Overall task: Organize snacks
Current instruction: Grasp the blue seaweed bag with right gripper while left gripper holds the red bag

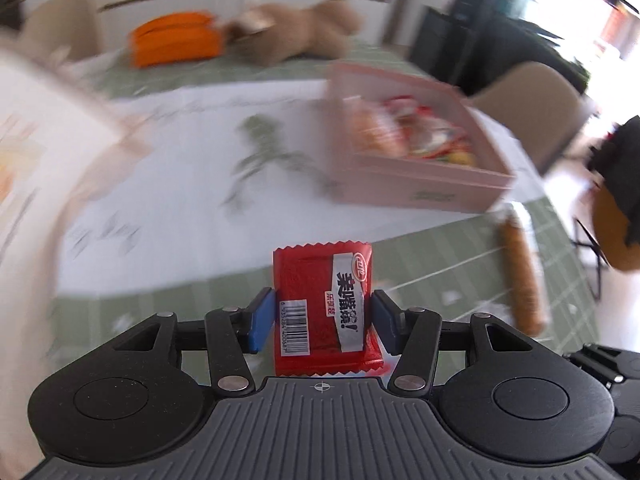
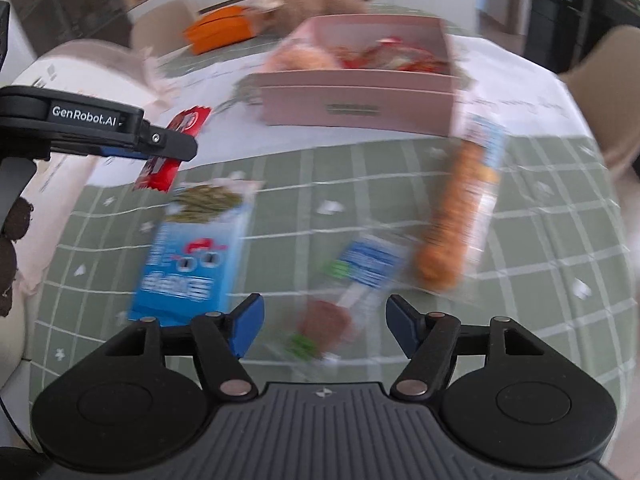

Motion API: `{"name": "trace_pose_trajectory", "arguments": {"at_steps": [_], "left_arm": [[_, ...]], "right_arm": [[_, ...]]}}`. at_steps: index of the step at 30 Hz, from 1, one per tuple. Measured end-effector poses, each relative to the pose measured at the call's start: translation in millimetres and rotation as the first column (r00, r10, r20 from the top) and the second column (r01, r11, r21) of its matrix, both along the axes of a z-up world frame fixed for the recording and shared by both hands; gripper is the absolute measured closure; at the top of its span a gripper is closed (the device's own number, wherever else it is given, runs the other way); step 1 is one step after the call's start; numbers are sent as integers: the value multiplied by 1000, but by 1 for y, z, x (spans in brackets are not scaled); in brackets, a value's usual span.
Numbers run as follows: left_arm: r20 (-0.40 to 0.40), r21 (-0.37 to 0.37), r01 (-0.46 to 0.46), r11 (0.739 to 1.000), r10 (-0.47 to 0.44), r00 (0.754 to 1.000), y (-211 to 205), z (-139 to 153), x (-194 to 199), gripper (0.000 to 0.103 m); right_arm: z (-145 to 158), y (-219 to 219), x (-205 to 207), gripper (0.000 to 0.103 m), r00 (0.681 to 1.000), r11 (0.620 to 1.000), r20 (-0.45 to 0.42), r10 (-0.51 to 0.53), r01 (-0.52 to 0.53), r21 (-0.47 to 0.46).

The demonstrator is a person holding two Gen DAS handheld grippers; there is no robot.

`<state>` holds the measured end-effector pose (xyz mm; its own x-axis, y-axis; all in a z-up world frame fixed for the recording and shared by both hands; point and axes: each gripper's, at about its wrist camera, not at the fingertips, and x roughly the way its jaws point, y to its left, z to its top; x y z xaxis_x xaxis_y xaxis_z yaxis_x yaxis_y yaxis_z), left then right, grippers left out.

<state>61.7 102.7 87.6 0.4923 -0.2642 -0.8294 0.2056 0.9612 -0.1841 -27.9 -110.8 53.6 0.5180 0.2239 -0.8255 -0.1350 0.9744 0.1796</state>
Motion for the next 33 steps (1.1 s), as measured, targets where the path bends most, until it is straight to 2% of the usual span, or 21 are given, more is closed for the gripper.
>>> {"name": "trace_pose_trajectory", "arguments": {"at_steps": [4,10,12,13,16,19,20,22,23,25,26,30,32,33], "left_arm": [[-40,6,-98,995,98,994,33,-17,-17,45],[-88,7,-174,985,174,981,63,-36,-39,45],[-92,5,-178,984,178,980,70,-37,-46,45],[-96,0,-179,984,179,979,72,-38,-48,45],[-108,-11,-176,984,173,979,74,-42,-52,45],[-115,-21,-155,988,151,982,69,-42,-53,45],[-116,-27,-146,989,142,983,67,-42,-53,45],[-119,-37,-125,991,120,986,61,-42,-53,45],[-120,-41,-113,993,107,987,58,-43,-53,45],[-124,-49,-85,995,79,989,50,-44,-52,45],[-126,-52,-72,996,65,990,46,-45,-51,45],[-122,-52,-32,998,25,992,32,-46,-52,44],[-117,-41,-26,999,21,993,30,-46,-53,44],[-114,-34,-28,999,24,993,30,-46,-53,44]], "right_arm": [[-1,31,24,34,998,998,-27,59,-58,26],[-10,75,56,30,993,996,-79,86,-83,44],[-17,87,65,28,991,996,-104,81,-77,48],[-19,91,69,24,991,997,-111,73,-69,41],[-20,101,72,18,993,997,-89,73,-72,4],[-20,104,72,19,993,996,-85,85,-86,-9],[-20,102,71,20,992,996,-89,92,-92,-6],[-17,95,68,40,991,995,-88,101,-103,-12],[-14,88,65,45,990,994,-88,107,-108,-9],[-11,76,62,62,991,995,-92,99,-100,-10],[-10,69,59,63,992,995,-93,90,-92,-24],[-12,45,46,62,993,996,-102,59,-66,-62],[-12,36,40,49,994,998,-103,45,-50,-49],[-12,33,37,36,995,999,-96,34,-38,-37]]}}
